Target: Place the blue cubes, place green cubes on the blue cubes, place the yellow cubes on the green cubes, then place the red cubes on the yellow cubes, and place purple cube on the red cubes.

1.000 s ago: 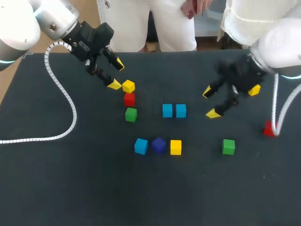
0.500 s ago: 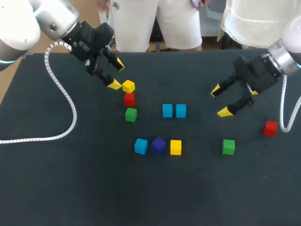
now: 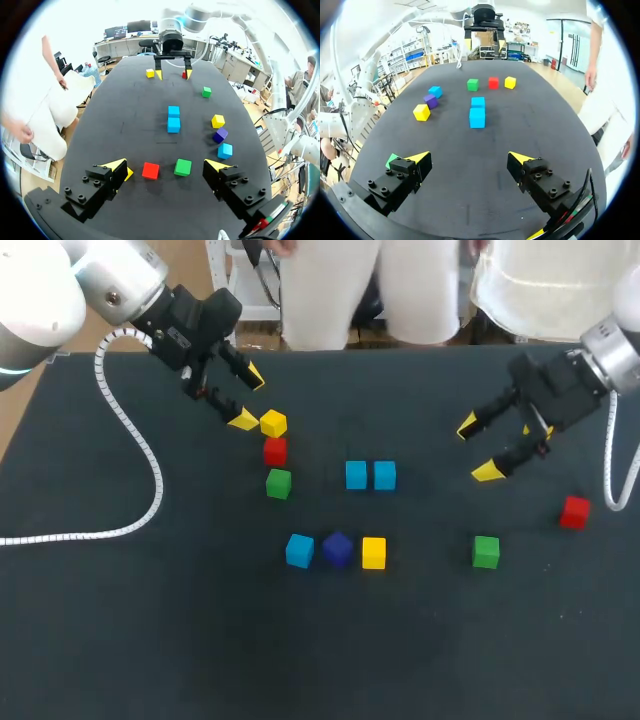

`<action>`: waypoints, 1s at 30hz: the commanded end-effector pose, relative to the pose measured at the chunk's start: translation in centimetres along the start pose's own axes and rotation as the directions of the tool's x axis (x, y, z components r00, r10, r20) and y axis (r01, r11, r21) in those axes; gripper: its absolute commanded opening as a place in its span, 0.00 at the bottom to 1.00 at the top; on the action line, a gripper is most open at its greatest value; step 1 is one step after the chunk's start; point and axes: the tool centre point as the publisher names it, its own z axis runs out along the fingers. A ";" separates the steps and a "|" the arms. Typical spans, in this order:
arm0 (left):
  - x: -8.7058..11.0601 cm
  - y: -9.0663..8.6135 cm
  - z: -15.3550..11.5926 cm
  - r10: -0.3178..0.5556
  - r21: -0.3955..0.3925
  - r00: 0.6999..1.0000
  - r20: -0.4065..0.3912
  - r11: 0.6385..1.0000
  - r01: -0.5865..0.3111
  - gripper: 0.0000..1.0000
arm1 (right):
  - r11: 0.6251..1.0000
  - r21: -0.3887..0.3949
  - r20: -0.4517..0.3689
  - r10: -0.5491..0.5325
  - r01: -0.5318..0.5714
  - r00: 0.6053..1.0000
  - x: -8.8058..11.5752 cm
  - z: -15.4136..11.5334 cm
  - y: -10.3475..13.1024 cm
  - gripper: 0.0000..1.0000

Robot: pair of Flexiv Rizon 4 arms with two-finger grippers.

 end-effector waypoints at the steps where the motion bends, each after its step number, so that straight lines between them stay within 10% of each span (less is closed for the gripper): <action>1: 0.0 0.0 0.0 0.000 -0.001 1.000 -0.001 1.000 0.000 1.00 | 1.000 0.000 -0.002 0.001 -0.001 1.000 -0.1 0.1 0.0 1.00; 18: -1.7 -0.5 -0.2 0.087 -0.008 0.995 -0.048 0.996 -0.087 1.00 | 1.000 0.000 -0.002 0.001 -0.001 1.000 -0.1 0.1 0.0 1.00; 24: -2.8 -3.2 0.6 0.121 0.042 0.968 -0.219 0.992 -0.115 1.00 | 1.000 0.000 -0.002 0.001 -0.001 1.000 -0.1 0.1 0.0 1.00; 30: -0.4 -7.0 1.6 0.047 0.047 0.981 -0.189 0.998 -0.039 1.00 | 1.000 0.000 -0.002 0.001 -0.001 1.000 -0.1 0.1 0.0 1.00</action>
